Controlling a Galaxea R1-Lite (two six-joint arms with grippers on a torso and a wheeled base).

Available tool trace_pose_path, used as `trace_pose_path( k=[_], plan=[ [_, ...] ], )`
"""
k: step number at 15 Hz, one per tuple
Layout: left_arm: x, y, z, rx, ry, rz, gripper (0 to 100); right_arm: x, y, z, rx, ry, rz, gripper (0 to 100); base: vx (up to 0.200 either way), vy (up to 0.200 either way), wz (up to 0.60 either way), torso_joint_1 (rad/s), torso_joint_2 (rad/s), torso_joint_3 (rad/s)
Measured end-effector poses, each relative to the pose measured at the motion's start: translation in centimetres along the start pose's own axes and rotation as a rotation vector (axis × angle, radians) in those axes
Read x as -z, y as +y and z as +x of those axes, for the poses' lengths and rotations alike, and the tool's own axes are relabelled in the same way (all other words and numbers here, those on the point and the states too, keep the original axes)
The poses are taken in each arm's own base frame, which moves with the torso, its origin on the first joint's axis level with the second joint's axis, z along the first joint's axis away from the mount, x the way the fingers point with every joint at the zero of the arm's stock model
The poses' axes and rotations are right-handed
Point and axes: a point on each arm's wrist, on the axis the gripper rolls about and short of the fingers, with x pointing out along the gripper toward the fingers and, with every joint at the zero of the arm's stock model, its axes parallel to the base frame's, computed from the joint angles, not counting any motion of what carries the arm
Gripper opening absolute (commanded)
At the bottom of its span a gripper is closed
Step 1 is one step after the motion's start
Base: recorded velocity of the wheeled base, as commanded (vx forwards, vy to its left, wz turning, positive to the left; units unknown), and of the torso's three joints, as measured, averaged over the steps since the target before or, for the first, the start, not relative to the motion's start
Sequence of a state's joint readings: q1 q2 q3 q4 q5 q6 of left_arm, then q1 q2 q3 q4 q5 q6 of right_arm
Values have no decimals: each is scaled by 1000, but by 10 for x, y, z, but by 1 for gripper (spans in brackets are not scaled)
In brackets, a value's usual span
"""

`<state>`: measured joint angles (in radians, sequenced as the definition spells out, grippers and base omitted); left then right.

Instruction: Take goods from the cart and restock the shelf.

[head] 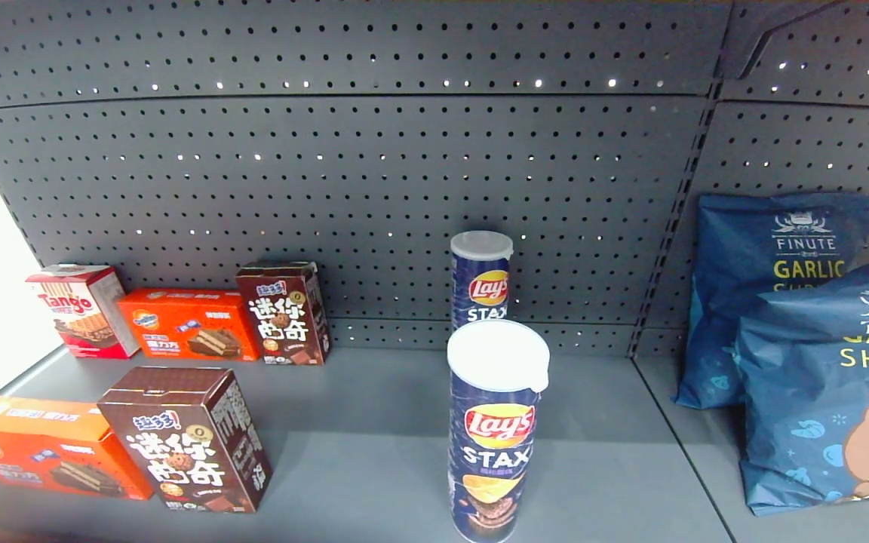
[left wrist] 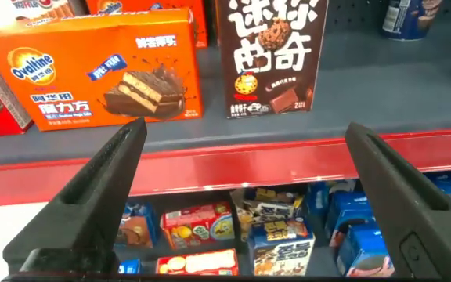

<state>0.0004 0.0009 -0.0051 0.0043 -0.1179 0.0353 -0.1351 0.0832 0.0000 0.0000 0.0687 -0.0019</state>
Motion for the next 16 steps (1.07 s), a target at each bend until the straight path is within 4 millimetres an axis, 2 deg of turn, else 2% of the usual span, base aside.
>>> trace_pose_path(
  k=[5,16],
  plan=[
    [0,0,0,-1,-2,-1,100,1,-2,-4,-124,-50,-10,100,0,0,0,0,0,0],
    [0,1,0,-57,-1,-27,100,2,-3,-6,-120,-81,2,100,0,0,0,0,0,0]
  ],
)
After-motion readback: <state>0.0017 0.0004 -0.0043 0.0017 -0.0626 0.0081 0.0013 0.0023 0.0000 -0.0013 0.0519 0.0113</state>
